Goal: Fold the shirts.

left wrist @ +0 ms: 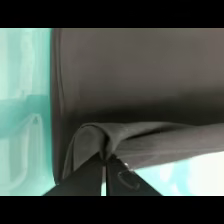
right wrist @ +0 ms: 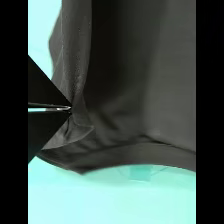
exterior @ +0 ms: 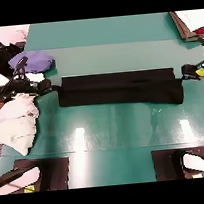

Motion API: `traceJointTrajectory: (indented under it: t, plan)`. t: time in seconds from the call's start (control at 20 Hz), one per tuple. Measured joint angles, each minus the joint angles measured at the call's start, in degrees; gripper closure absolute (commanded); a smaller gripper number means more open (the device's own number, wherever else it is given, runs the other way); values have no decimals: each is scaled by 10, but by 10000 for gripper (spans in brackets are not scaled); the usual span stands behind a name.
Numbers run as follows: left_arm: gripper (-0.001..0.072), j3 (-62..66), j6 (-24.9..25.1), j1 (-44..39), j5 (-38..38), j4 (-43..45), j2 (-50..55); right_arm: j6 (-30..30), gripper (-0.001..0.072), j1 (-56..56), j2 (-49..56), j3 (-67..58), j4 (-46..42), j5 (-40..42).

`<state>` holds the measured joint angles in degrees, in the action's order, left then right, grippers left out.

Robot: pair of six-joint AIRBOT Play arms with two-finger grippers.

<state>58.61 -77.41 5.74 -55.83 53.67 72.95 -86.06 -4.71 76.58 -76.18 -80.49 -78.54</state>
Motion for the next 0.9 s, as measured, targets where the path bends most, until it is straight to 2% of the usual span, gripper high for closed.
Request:
traceJointTrajectory:
  t: [0.25, 0.3, 0.35, 0.4, 0.45, 0.5, 0.65, 0.7, 0.75, 0.8, 0.85, 0.9]
  plan:
    - [680, 76, 10, 0, 24, -12, 101, 0, 697, 0, 85, -72, 13, 15]
    - [487, 85, 12, 0, 32, -13, 111, 0, 660, 0, 101, -83, 23, 23]
    - [150, 91, 12, 0, 43, -13, 119, 0, 473, 0, 115, -93, 33, 34]
    - [17, 96, 12, 2, 56, -17, 125, 0, 325, -2, 127, -103, 45, 49]
    - [77, 101, 12, 2, 66, -23, 129, 0, 299, -3, 138, -114, 67, 65]
    - [94, 108, 11, 0, 71, -31, 131, 0, 299, -4, 148, -126, 94, 80]
    - [96, 146, 3, 2, 65, -47, 136, 6, 299, -21, 163, -163, 149, 104]
    - [203, 158, 2, 1, 49, -51, 137, 15, 299, -27, 165, -173, 160, 97]
    - [454, 169, 1, 0, 26, -54, 137, 29, 299, -37, 166, -179, 172, 77]
    - [667, 176, 1, -1, 8, -56, 138, 42, 280, -49, 168, -182, 174, 60]
    - [682, 182, 1, -2, -7, -57, 138, 55, 140, -64, 169, -180, 177, 38]
    - [682, 186, 4, -5, -22, -56, 138, 66, 76, -77, 169, -174, 183, 19]
